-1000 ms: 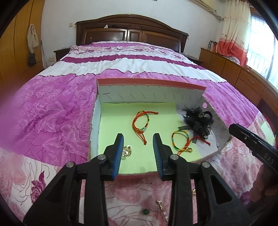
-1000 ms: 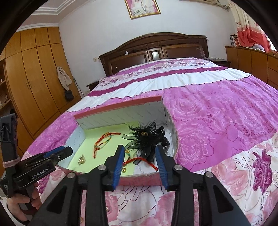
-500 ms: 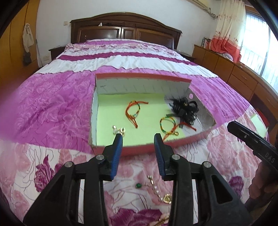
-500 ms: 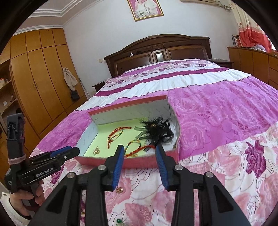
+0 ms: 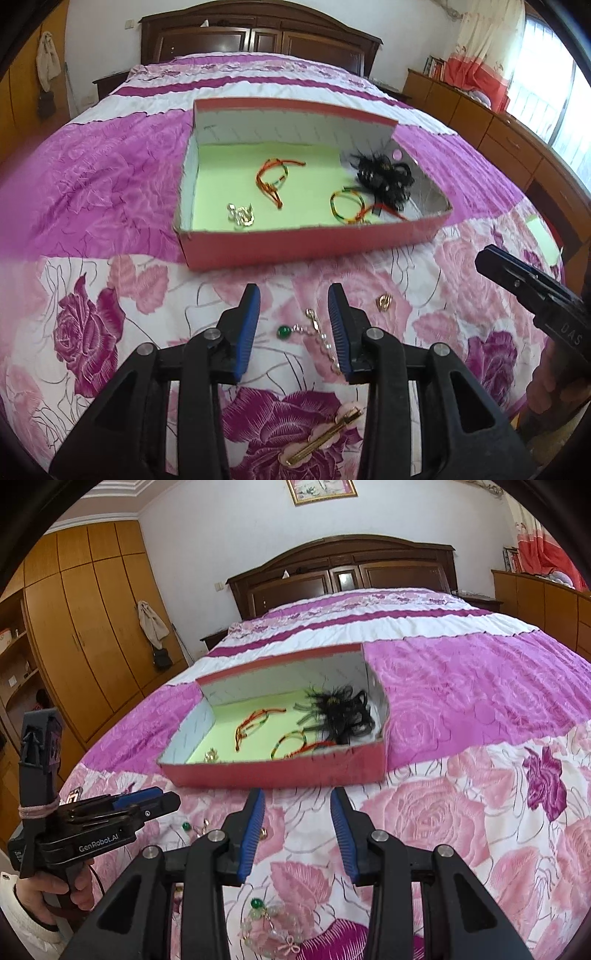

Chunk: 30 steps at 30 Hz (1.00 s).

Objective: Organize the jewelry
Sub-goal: 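Withdraw both grippers from the box toward the remaining earrings, then grasp the green-bead earring with the left gripper while the right closes on a gold pendant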

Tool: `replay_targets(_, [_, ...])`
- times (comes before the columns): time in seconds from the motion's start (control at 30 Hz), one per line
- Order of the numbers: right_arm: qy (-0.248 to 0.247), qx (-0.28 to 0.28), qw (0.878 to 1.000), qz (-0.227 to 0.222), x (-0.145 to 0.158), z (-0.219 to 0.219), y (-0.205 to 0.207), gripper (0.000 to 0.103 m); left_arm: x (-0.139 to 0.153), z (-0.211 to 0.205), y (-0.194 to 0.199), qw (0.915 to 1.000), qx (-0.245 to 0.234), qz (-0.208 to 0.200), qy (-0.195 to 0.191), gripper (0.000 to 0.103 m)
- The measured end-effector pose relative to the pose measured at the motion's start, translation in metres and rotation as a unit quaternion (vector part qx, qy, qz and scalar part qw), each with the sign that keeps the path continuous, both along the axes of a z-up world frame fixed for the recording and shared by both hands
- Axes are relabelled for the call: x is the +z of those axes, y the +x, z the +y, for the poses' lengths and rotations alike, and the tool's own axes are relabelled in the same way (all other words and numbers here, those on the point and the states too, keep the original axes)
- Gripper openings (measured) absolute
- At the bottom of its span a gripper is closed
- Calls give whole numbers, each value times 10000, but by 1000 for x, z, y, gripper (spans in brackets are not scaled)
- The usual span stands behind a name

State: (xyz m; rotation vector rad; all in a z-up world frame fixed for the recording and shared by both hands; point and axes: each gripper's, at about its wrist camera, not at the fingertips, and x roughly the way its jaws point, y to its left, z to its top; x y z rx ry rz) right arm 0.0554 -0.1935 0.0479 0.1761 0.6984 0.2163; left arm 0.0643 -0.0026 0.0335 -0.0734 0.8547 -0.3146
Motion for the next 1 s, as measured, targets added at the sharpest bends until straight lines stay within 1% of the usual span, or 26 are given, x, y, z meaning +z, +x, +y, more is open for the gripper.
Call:
replay_targets(0.37, [37, -61, 9997, 232, -15, -7, -5, 40, -20, 0, 0, 9991, 5, 132, 399, 29])
replay_targets(0.47, [65, -77, 9996, 263, -17, -8, -5, 40, -28, 0, 2, 9989, -4, 232, 415, 29])
replay_targets(0.57, [78, -73, 9995, 281, -19, -8, -4, 40, -32, -2, 2, 9988, -58, 242, 421, 27])
replay_targets(0.63, [84, -64, 9995, 301, -20, -8, -4, 40, -34, -3, 3, 9988, -82, 217, 433, 25])
replay_targets(0.73, [89, -51, 9994, 338, -22, -7, -4, 40, -35, -4, 4, 9989, -124, 194, 412, 15])
replay_targets(0.77, [92, -47, 9993, 348, -23, -6, -4, 40, -35, -4, 5, 9989, -136, 199, 405, 10])
replay_targets(0.8, [95, -44, 9993, 358, -24, -6, -4, 40, -36, -4, 5, 9989, -163, 213, 383, 3])
replay_targets(0.83, [97, -41, 9993, 367, -24, -6, -3, 40, -36, -5, 5, 9990, -189, 225, 351, 1])
replay_targets(1.0, [105, -33, 9992, 397, -26, -5, -2, 40, -36, -5, 5, 9991, -227, 216, 290, 1])
